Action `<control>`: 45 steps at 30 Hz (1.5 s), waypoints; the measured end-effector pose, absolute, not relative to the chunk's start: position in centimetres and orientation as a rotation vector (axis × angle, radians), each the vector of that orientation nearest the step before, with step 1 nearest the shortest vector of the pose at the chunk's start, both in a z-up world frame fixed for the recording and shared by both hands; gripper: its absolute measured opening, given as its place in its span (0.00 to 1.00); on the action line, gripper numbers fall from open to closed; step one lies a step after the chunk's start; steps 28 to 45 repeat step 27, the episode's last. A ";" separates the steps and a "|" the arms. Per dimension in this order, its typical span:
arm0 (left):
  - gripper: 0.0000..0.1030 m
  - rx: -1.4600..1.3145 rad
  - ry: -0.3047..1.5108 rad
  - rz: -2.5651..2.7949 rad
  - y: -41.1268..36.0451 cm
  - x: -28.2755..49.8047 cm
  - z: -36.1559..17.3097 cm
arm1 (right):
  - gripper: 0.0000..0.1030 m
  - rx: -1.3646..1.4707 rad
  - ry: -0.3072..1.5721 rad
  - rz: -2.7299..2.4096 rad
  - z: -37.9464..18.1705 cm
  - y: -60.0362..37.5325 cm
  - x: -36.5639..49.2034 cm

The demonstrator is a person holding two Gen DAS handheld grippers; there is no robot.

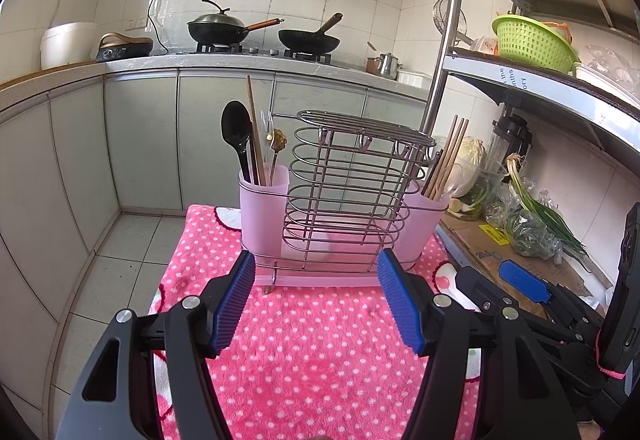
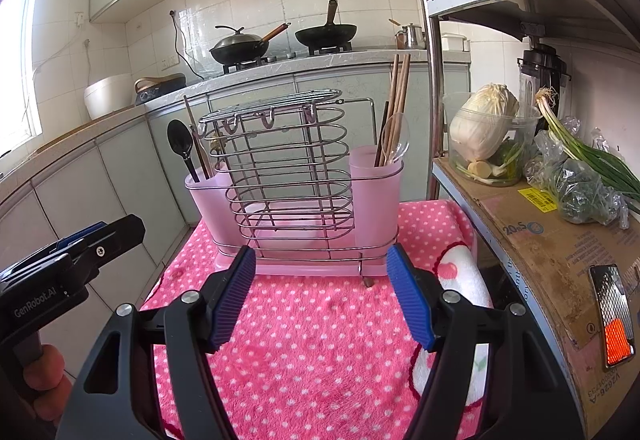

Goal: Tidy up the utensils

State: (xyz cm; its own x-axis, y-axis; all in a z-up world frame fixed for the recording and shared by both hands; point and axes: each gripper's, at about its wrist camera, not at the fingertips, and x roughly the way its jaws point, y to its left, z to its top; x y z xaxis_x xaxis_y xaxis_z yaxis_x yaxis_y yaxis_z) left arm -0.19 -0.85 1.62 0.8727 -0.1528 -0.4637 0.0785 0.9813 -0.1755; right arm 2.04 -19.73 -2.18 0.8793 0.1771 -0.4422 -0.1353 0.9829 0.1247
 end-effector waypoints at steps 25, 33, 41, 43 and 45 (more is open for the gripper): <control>0.61 -0.153 0.524 -0.123 -0.6 0.6 0.9 | 0.67 0.084 0.485 0.165 -2.8 -19.8 2.6; 0.61 -0.154 0.532 -0.120 -0.4 0.9 0.8 | 0.67 0.082 0.488 0.161 -2.8 -20.0 2.7; 0.61 -0.154 0.532 -0.120 -0.4 0.9 0.8 | 0.67 0.082 0.488 0.161 -2.8 -20.0 2.7; 0.61 -0.154 0.532 -0.120 -0.4 0.9 0.8 | 0.67 0.082 0.488 0.161 -2.8 -20.0 2.7; 0.61 -0.154 0.532 -0.120 -0.4 0.9 0.8 | 0.67 0.082 0.488 0.161 -2.8 -20.0 2.7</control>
